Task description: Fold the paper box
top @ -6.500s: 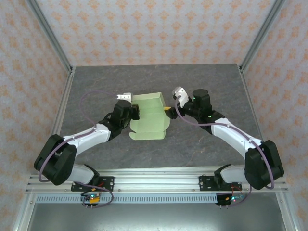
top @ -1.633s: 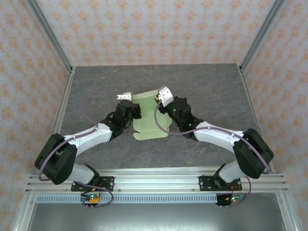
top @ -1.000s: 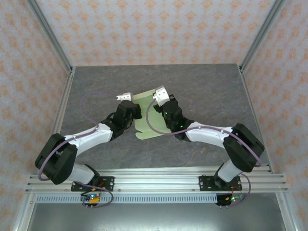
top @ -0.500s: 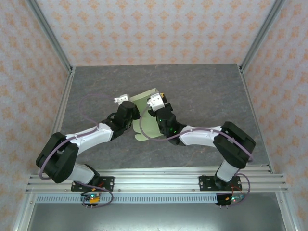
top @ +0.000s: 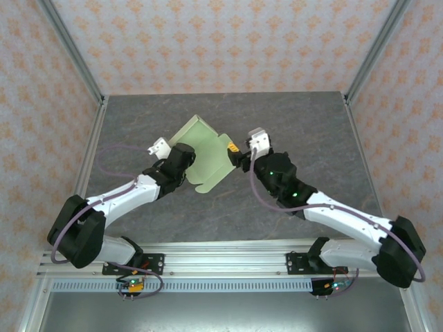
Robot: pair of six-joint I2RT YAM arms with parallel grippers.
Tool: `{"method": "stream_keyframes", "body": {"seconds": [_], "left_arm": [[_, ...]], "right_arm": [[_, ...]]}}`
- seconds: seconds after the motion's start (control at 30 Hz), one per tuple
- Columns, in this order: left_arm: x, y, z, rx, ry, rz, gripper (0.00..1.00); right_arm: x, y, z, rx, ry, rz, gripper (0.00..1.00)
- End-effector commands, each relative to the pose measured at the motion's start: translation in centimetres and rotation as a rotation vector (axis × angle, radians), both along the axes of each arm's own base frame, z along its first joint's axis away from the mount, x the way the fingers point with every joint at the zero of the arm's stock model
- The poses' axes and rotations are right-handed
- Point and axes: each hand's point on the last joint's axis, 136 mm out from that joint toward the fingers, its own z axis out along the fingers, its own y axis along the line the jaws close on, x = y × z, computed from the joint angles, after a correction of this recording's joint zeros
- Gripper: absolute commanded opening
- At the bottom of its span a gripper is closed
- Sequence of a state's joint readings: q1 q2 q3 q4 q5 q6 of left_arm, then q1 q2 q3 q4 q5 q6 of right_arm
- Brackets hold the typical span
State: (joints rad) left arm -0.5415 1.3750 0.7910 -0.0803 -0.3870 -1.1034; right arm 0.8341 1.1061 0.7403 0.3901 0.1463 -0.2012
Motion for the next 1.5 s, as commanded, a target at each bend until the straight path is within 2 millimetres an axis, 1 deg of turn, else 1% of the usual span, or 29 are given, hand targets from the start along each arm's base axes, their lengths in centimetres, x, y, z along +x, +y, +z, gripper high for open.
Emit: {"method": "stream_keyframes", "body": {"seconds": [0.0, 0.03, 0.07, 0.13, 0.2, 0.27, 0.33, 0.37, 0.4, 0.43, 0.53, 0.6, 0.63, 0.7, 0.8, 0.83, 0.87, 0.9, 0.93, 0.97, 1.03, 1.07, 1.1, 1.2, 1.23, 1.3, 1.37, 1.47], "left_arm": [[-0.2, 0.8, 0.9, -0.088, -0.027, 0.114, 0.00], [0.0, 0.6, 1.1, -0.105, -0.027, 0.116, 0.00], [0.1, 0.3, 1.3, -0.121, -0.022, 0.117, 0.00], [0.4, -0.4, 1.7, -0.148, -0.002, 0.111, 0.00], [0.7, -1.1, 1.8, -0.184, 0.023, 0.102, 0.00], [0.9, -1.8, 1.4, -0.220, 0.047, 0.103, 0.00], [0.9, -2.1, 0.8, -0.243, 0.066, 0.113, 0.00], [0.9, -2.2, 0.4, -0.259, 0.076, 0.121, 0.00], [0.9, -2.4, 0.1, -0.276, 0.083, 0.126, 0.00], [1.0, -2.5, -0.1, -0.290, 0.089, 0.128, 0.00], [1.3, -3.2, -0.3, -0.326, 0.094, 0.118, 0.00], [1.4, -3.6, -0.4, -0.343, 0.096, 0.111, 0.00], [1.4, -3.7, -0.3, -0.352, 0.094, 0.108, 0.00], [1.5, -4.0, -0.3, -0.376, 0.089, 0.105, 0.00], [1.6, -4.5, -0.2, -0.413, 0.079, 0.091, 0.00], [1.7, -4.7, -0.1, -0.429, 0.072, 0.083, 0.00], [1.8, -5.0, 0.0, -0.445, 0.065, 0.072, 0.08], [1.9, -5.1, -0.1, -0.455, 0.062, 0.064, 0.21], [1.9, -5.3, 0.0, -0.468, 0.058, 0.051, 0.41], [1.9, -5.4, 0.2, -0.475, 0.052, 0.032, 0.59], [1.6, -5.4, 0.3, -0.472, 0.056, -0.002, 0.84], [1.2, -5.3, 0.3, -0.462, 0.063, -0.019, 0.94], [0.9, -5.1, 0.4, -0.452, 0.068, -0.036, 1.00], [-0.6, -4.7, 1.1, -0.416, 0.080, -0.119, 1.00], [-1.2, -4.7, 1.7, -0.400, 0.076, -0.161, 1.00], [-2.2, -4.5, 3.0, -0.344, 0.070, -0.243, 1.00], [-2.9, -4.0, 5.0, -0.247, 0.044, -0.335, 1.00], [-2.7, -3.8, 8.3, -0.085, -0.030, -0.488, 1.00]], "right_arm": [[-0.2, -1.6, -1.0, 0.232, 0.290, -0.102, 0.76], [-0.2, -1.9, -1.6, 0.290, 0.347, -0.134, 0.74], [-0.4, -1.8, -2.5, 0.389, 0.440, -0.155, 0.73], [-0.9, -0.4, -4.2, 0.501, 0.564, -0.114, 0.73], [-1.4, 1.4, -5.6, 0.570, 0.642, -0.047, 0.74], [-1.8, 2.6, -6.5, 0.597, 0.686, 0.003, 0.75], [-2.1, 3.4, -7.0, 0.605, 0.704, 0.017, 0.76], [-2.3, 3.6, -6.8, 0.608, 0.703, 0.021, 0.76], [-2.2, 4.2, -7.9, 0.585, 0.731, 0.016, 0.76], [-2.1, 4.5, -8.3, 0.582, 0.748, 0.012, 0.75], [-2.0, 5.7, -8.5, 0.582, 0.754, 0.040, 0.70], [-1.5, 6.1, -8.6, 0.581, 0.750, 0.026, 0.61], [-1.1, 5.8, -8.9, 0.576, 0.751, -0.010, 0.55], [-0.4, 5.5, -9.5, 0.559, 0.745, -0.060, 0.38], [0.4, 5.7, -9.8, 0.529, 0.725, -0.070, 0.07], [0.6, 5.7, -9.9, 0.511, 0.720, -0.073, 0.04], [0.9, 5.6, -9.9, 0.482, 0.708, -0.079, 0.00], [1.1, 5.4, -9.9, 0.457, 0.696, -0.090, 0.00], [1.4, 4.8, -10.0, 0.419, 0.680, -0.112, 0.00], [1.7, 4.2, -9.9, 0.375, 0.656, -0.129, 0.00], [2.4, 2.7, -9.5, 0.288, 0.605, -0.153, 0.00], [2.7, 1.9, -9.2, 0.230, 0.569, -0.156, 0.00], [3.0, 1.2, -9.1, 0.179, 0.541, -0.162, 0.00], [3.5, -1.3, -8.2, -0.004, 0.437, -0.158, 0.00], [3.6, -2.3, -7.9, -0.064, 0.401, -0.159, 0.00], [3.6, -3.3, -7.8, -0.170, 0.349, -0.118, 0.00], [3.5, -4.4, -7.7, -0.277, 0.304, -0.071, 0.00], [3.3, -5.6, -8.1, -0.396, 0.299, 0.009, 0.00]]}}
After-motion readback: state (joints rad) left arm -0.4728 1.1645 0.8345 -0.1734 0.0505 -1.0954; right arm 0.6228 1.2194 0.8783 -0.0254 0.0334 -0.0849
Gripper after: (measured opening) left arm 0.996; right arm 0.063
